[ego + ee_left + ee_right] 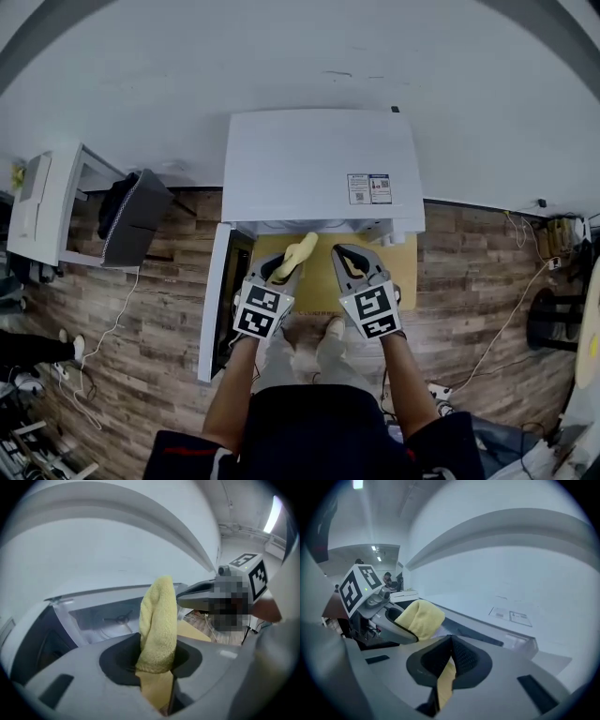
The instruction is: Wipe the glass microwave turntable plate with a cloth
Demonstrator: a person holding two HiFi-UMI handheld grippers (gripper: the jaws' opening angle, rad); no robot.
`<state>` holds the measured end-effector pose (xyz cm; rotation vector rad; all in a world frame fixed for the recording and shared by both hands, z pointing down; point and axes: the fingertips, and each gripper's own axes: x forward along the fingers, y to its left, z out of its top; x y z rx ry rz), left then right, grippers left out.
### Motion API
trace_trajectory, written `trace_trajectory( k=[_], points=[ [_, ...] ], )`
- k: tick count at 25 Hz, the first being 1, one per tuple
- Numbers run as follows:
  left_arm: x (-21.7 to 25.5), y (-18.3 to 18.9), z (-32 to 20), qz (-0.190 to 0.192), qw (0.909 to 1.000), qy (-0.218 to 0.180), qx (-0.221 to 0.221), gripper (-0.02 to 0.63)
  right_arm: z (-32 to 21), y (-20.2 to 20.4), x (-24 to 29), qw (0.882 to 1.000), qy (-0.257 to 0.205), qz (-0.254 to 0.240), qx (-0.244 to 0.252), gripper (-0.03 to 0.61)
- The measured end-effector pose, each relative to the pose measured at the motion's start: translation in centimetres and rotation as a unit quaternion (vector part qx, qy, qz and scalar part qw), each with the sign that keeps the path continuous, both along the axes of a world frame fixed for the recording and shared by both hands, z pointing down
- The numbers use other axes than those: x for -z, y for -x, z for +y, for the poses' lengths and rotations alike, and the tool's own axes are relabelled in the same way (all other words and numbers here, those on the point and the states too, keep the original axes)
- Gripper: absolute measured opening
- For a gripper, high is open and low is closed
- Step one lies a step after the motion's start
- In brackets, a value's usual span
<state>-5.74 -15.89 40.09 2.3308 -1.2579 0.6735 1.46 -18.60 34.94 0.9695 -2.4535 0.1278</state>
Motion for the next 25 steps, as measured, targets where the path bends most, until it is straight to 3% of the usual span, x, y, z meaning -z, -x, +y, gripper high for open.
trace_trajectory(
  k=[7,11,14,25],
  points=[
    [5.5,1.8,1.3,0.008,0.999,-0.038,0.021,0.13,1.1,0.2,6.2,0.998,-0.067,-0.018,0.003,0.009],
    [9.9,2.0,1.5,0.032,0.996,-0.081,0.019,0.13,1.1,0.1,9.7,0.994,-0.095,-0.049,-0.011,0.009],
    [12.9,2.4,1.7,0.019,0.9932,-0.113,0.017,0.13,1.2,-0.3,12.2,0.991,-0.115,-0.067,-0.025,0.009],
    [21.4,4.1,3.2,0.016,0.9744,-0.219,0.048,0.13,3.5,-1.2,19.3,0.977,-0.183,-0.105,-0.038,0.009]
  ],
)
